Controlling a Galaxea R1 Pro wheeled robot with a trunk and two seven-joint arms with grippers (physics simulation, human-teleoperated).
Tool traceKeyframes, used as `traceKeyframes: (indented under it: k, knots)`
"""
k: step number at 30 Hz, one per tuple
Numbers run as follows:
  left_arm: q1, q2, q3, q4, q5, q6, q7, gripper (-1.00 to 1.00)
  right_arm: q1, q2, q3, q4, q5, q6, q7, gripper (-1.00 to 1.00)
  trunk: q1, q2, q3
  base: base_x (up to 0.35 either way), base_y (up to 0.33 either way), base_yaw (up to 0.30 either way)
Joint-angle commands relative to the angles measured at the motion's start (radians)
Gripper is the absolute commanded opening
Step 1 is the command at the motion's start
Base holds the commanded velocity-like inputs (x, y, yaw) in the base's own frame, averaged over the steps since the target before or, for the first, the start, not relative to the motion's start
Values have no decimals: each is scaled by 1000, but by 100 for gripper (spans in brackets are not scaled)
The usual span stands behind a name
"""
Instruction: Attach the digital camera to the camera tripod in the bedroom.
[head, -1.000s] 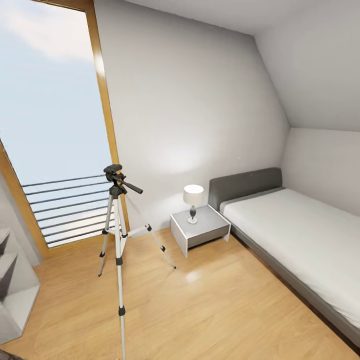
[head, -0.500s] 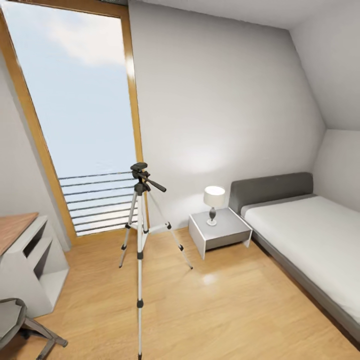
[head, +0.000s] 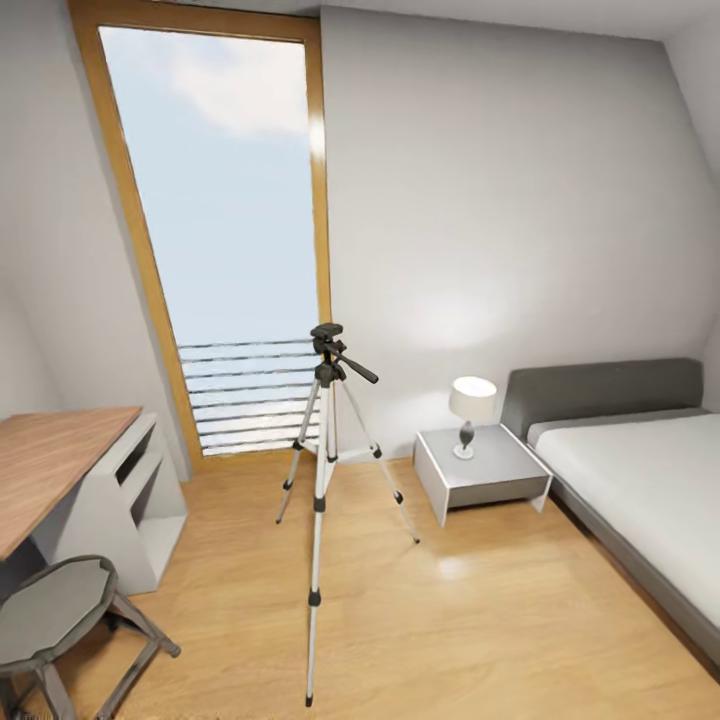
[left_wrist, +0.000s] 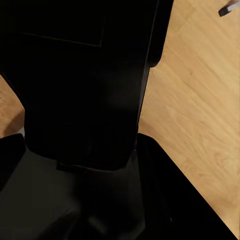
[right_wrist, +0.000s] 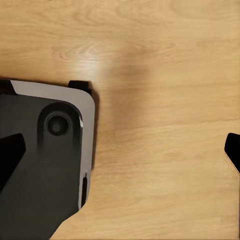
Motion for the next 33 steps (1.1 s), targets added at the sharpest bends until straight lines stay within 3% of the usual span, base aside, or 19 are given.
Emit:
traceKeyframes:
  k: [1,20,33]
  knots:
    - [0,0,-9,0,5,-1,2,-100,-1,0,-2,3,10,-5,1,100,0,-1,0,0,0,293]
    - [0,-5,-9,0,5,1,2,-100,-1,3,-2,4,10,-3,1,100,0,-1,0,0,0,284]
    - [0,-5,-10,0,5,1,2,-100,-1,0,-3,2,9,-4,1,100,0,-1,0,0,0,46]
